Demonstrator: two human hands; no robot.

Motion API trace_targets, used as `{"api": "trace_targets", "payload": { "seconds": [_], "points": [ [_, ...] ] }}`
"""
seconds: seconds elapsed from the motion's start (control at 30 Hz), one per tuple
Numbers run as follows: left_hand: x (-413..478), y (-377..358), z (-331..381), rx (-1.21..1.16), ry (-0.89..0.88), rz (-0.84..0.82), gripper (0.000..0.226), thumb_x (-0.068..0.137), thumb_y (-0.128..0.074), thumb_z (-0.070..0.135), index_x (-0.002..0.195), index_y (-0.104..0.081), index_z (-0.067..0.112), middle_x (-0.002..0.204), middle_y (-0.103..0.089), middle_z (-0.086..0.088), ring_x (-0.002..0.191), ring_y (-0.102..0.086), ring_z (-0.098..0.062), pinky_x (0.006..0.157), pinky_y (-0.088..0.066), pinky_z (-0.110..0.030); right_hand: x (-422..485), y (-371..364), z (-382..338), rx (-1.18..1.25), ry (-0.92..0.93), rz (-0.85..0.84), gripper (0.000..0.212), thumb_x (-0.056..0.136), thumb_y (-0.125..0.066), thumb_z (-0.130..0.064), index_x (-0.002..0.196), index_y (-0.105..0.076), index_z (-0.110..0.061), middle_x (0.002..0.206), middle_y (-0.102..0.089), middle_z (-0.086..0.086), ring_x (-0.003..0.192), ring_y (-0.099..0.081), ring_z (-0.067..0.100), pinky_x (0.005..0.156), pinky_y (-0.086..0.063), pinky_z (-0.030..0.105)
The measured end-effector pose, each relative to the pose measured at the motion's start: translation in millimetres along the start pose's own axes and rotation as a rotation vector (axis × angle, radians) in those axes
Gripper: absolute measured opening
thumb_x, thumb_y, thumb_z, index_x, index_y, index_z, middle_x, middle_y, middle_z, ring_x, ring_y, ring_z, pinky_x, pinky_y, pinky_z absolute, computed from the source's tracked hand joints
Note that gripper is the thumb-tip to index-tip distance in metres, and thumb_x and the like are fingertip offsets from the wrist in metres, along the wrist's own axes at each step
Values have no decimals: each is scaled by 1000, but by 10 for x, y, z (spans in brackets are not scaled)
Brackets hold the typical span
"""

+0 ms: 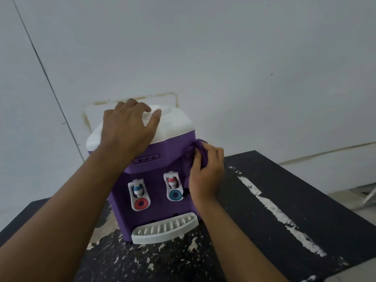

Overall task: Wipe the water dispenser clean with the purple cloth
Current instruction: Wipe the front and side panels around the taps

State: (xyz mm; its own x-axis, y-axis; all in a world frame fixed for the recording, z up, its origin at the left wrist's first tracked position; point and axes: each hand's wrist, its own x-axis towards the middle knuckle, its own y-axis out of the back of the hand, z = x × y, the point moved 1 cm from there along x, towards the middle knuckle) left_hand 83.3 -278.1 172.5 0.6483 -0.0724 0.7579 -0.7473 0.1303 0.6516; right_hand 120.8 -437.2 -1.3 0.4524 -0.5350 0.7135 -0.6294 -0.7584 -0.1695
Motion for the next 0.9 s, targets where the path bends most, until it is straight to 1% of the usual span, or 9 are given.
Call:
{"api": "trace_targets", "payload": {
  "seconds": [0.1, 0.17, 0.33, 0.4, 0.6, 0.67, 0.8, 0.83, 0.9],
  "points": [
    [73, -28, 2, 119, -9, -5, 56, 108, -38, 58, 119, -76, 20, 125, -72, -4, 116, -66, -31, 105, -40, -51, -251, 73, 201, 5, -144, 1, 21, 110, -60, -22, 128, -70, -21, 118, -58, -11, 101, -67, 6, 84, -65, 35],
    [97, -38, 0, 162, -16, 34, 57, 107, -37, 60, 112, -78, 21, 117, -74, -2, 108, -69, -31, 106, -38, -51, -365, 85, 203, 10, -126, 1, 20, 109, -61, -21, 127, -71, -20, 118, -58, -11, 100, -68, 8, 82, -65, 37],
    [88, -94, 12, 157, -38, 96, 55, 106, -41, 59, 95, -77, 18, 103, -75, -2, 94, -70, -33, 106, -36, -53, -89, -81, -112, 27, 116, -20, 22, 109, -65, -23, 127, -77, -16, 118, -61, -6, 101, -68, 14, 85, -62, 24],
    [97, -94, 8, 155, -35, 102, 57, 105, -39, 59, 94, -77, 18, 105, -75, -1, 93, -70, -32, 106, -36, -52, 70, -111, -150, 46, 122, -24, 21, 110, -64, -23, 127, -76, -18, 118, -61, -6, 100, -67, 12, 84, -60, 21],
    [109, -104, 5, 163, -50, 129, 58, 104, -38, 59, 91, -77, 18, 104, -76, 2, 89, -70, -32, 104, -35, -49, 9, 15, 178, 198, -364, -76, 14, 111, -61, -20, 116, -73, -25, 107, -68, -7, 95, -66, 1, 80, -52, 23],
    [111, -111, 10, 167, -53, 142, 57, 103, -39, 58, 91, -78, 17, 105, -77, 1, 88, -70, -33, 104, -35, -48, -60, 68, 122, 210, -288, -72, 13, 110, -65, -20, 118, -76, -21, 108, -66, -7, 96, -67, 5, 80, -56, 22],
    [134, -121, 10, 182, -44, 131, 56, 104, -40, 59, 91, -77, 19, 106, -76, 3, 88, -69, -31, 103, -36, -49, 195, -19, -209, 144, 46, -50, 23, 108, -69, -23, 126, -78, -14, 108, -62, -5, 94, -66, 13, 82, -57, 19],
    [135, -123, 8, 181, -44, 133, 55, 104, -41, 58, 91, -77, 19, 106, -76, 3, 88, -69, -30, 103, -36, -49, 296, -61, -268, 128, 69, -45, 24, 108, -68, -23, 127, -78, -12, 108, -62, -3, 95, -65, 16, 83, -57, 21],
    [127, -125, -2, 167, -38, 142, 53, 104, -42, 57, 91, -77, 19, 106, -76, 3, 88, -69, -30, 103, -36, -50, 465, -122, -299, 180, -15, -35, 22, 109, -67, -23, 125, -78, -12, 108, -64, -3, 97, -67, 19, 85, -58, 25]
  ]
}}
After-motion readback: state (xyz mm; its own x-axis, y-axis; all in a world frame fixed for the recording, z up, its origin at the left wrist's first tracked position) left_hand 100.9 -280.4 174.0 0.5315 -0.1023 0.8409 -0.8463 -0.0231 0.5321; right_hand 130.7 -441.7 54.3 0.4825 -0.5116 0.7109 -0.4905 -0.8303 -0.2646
